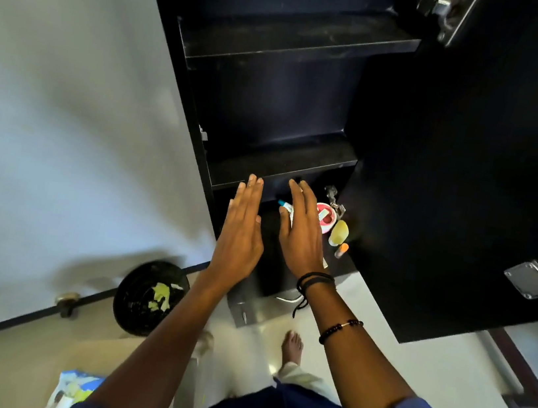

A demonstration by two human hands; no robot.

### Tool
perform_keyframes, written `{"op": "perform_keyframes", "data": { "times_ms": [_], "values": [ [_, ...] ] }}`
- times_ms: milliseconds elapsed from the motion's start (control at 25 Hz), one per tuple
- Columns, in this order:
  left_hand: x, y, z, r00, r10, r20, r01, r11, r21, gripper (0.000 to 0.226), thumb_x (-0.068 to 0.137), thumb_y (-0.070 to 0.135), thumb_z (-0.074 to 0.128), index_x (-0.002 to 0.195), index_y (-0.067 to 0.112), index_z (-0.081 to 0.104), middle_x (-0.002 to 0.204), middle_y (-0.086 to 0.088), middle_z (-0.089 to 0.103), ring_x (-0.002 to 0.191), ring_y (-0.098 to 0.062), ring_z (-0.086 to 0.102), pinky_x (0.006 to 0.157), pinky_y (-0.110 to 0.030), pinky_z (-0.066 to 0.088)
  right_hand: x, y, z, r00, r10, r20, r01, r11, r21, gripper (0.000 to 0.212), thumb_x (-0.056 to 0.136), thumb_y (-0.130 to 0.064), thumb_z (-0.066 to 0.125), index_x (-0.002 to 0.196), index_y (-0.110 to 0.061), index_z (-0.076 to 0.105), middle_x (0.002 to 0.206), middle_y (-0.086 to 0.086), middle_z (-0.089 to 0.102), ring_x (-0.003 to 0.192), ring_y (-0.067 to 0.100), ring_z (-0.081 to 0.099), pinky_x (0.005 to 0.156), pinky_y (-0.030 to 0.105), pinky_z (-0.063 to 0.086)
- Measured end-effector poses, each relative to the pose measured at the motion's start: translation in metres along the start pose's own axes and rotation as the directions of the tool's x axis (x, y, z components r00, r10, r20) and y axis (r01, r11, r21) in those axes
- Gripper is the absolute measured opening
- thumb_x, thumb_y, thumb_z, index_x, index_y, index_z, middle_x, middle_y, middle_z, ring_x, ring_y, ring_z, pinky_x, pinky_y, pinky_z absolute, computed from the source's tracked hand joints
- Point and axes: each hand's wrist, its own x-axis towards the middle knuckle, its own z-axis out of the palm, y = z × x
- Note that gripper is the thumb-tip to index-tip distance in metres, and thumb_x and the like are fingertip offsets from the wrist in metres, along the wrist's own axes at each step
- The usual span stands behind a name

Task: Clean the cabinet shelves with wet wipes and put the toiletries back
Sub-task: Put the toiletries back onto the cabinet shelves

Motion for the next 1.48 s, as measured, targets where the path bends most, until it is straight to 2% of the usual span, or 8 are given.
{"op": "perform_keyframes", "data": {
  "times_ms": [240, 400, 560, 680, 880, 1160, 1360, 1480],
  "values": [
    [0.011, -0.027, 0.068, 0.976, -0.141, 0.166, 0.142, 0.99, 0.007, 0.06, 0.098, 0.011, 0.041, 0.151, 0.013, 0.013, 0.159, -0.002, 0.011, 0.146, -0.013, 0.004, 0.12, -0.034, 0.014, 0.009, 0.078, 0.015, 0.971, 0.187, 0.152, -0.186, 0.982, -0.02, 0.055, 0.093, -0.016, 0.055, 0.144, -0.015, 0.035, 0.149, 0.005, 0.038, 0.136, 0.023, 0.039, 0.11, 0.038, 0.039],
    [0.04, -0.041, 0.108, 0.904, -0.302, 0.303, 0.303, 0.952, 0.047, 0.06, 0.097, 0.019, 0.047, 0.149, 0.01, 0.019, 0.157, -0.006, 0.019, 0.145, -0.02, 0.017, 0.116, -0.03, 0.017, 0.041, 0.128, 0.009, 0.931, 0.312, 0.188, -0.295, 0.949, -0.113, 0.061, 0.088, -0.014, 0.063, 0.142, -0.011, 0.035, 0.146, 0.008, 0.041, 0.134, 0.025, 0.04, 0.108, 0.038, 0.04],
    [0.071, -0.049, 0.143, 0.856, -0.383, 0.348, 0.4, 0.916, 0.023, 0.051, 0.092, 0.014, 0.055, 0.139, 0.003, 0.039, 0.14, -0.017, 0.045, 0.13, -0.029, 0.043, 0.107, -0.033, 0.034, 0.07, 0.153, 0.008, 0.913, 0.314, 0.26, -0.269, 0.943, -0.197, 0.062, 0.085, -0.023, 0.069, 0.139, -0.012, 0.04, 0.14, 0.01, 0.047, 0.131, 0.025, 0.043, 0.106, 0.04, 0.044],
    [0.088, -0.06, 0.165, 0.804, -0.446, 0.393, 0.47, 0.882, 0.038, 0.049, 0.089, 0.023, 0.06, 0.134, 0.01, 0.045, 0.129, -0.011, 0.054, 0.118, -0.026, 0.055, 0.097, -0.038, 0.048, 0.083, 0.165, 0.008, 0.891, 0.289, 0.351, -0.181, 0.934, -0.309, 0.063, 0.081, -0.019, 0.07, 0.137, -0.008, 0.043, 0.138, 0.012, 0.049, 0.13, 0.028, 0.044, 0.108, 0.039, 0.041],
    [0.105, -0.068, 0.183, 0.774, -0.441, 0.454, 0.443, 0.89, 0.109, 0.061, 0.091, 0.022, 0.059, 0.144, 0.009, 0.032, 0.138, -0.013, 0.046, 0.125, -0.027, 0.049, 0.101, -0.036, 0.042, 0.09, 0.179, 0.013, 0.842, 0.324, 0.432, -0.121, 0.893, -0.434, 0.056, 0.082, -0.02, 0.067, 0.134, -0.011, 0.047, 0.139, 0.011, 0.049, 0.126, 0.029, 0.047, 0.105, 0.037, 0.041],
    [0.116, -0.073, 0.212, 0.745, -0.422, 0.516, 0.407, 0.901, 0.15, 0.069, 0.083, 0.018, 0.068, 0.142, 0.007, 0.033, 0.141, -0.016, 0.041, 0.13, -0.031, 0.04, 0.107, -0.04, 0.038, 0.088, 0.187, 0.014, 0.822, 0.323, 0.469, -0.035, 0.851, -0.525, 0.047, 0.088, -0.016, 0.055, 0.134, -0.011, 0.047, 0.139, 0.013, 0.047, 0.121, 0.032, 0.048, 0.101, 0.039, 0.042],
    [0.132, -0.071, 0.23, 0.822, -0.214, 0.528, 0.108, 0.968, 0.225, 0.085, 0.073, 0.023, 0.076, 0.143, 0.006, 0.031, 0.143, -0.016, 0.039, 0.132, -0.032, 0.036, 0.11, -0.04, 0.035, 0.084, 0.191, 0.01, 0.829, 0.313, 0.463, -0.063, 0.875, -0.479, 0.047, 0.092, -0.013, 0.05, 0.139, -0.01, 0.042, 0.141, 0.012, 0.046, 0.127, 0.03, 0.044, 0.106, 0.038, 0.038],
    [0.145, -0.076, 0.247, 0.812, -0.201, 0.548, 0.05, 0.959, 0.278, 0.09, 0.067, 0.039, 0.078, 0.139, 0.003, 0.036, 0.136, -0.017, 0.046, 0.126, -0.033, 0.044, 0.105, -0.044, 0.038, 0.082, 0.193, 0.006, 0.831, 0.297, 0.47, -0.057, 0.887, -0.459, 0.051, 0.095, -0.012, 0.045, 0.144, -0.01, 0.034, 0.148, 0.012, 0.039, 0.136, 0.028, 0.036, 0.113, 0.033, 0.03]
  ]
}}
